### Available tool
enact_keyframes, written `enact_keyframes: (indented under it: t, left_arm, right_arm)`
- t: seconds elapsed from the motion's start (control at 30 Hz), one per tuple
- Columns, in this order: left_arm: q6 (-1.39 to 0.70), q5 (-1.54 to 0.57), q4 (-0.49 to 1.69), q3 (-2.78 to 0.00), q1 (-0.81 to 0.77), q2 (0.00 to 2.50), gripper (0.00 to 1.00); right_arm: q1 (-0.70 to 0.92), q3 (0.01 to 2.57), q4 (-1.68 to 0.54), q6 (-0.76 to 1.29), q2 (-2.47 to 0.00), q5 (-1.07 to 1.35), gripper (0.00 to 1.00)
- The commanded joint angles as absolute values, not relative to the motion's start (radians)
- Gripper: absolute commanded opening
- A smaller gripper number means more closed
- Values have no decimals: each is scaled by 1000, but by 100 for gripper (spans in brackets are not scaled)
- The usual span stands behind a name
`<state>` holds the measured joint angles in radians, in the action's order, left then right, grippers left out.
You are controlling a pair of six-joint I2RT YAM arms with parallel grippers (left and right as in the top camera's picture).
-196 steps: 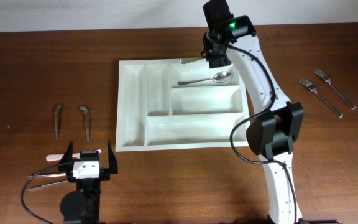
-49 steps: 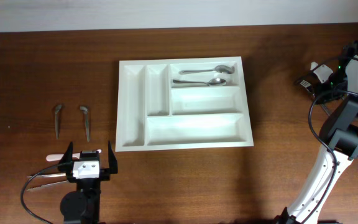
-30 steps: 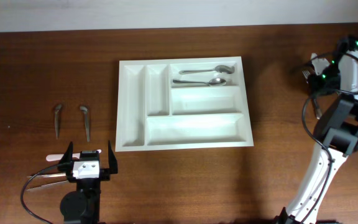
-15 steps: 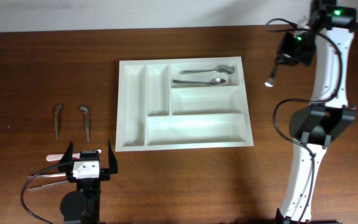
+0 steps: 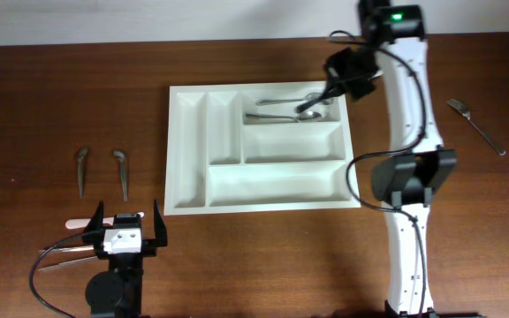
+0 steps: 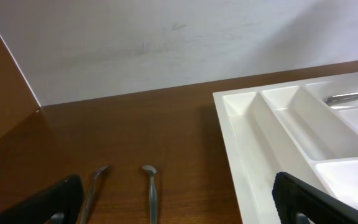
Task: Pack container
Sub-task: 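Carry the fork into the tray's top-right compartment and lower it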
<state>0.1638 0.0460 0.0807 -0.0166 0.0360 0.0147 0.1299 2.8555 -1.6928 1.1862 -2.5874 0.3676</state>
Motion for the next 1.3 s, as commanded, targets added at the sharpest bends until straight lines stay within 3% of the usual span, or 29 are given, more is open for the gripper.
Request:
enact_keyframes:
  t: [0.0,0.23,0.57,0.93,1.13,1.27]
  left_arm:
    - [154,57,78,-9,42,6,99]
    - [154,57,78,-9,42,6,99]
    - [154,57,78,-9,42,6,99]
    - [154,57,78,-9,42,6,99]
    - [154,57,78,-9,42,6,99]
    - [154,57,78,-9,42,6,99]
  right_arm:
    - [200,2865,-1699,1471,-2574,296,4]
    - [282,2863,-1699,1706,-2574,212,5]
    - [287,2840,-1699,1877,-2575,175,6]
    - [307,2673,-1699,1874,-2576,172,6]
    - [308,2657,-1699,1875,-2576,162,13]
    - [307,2657,-1699,1854,-2576,133,23]
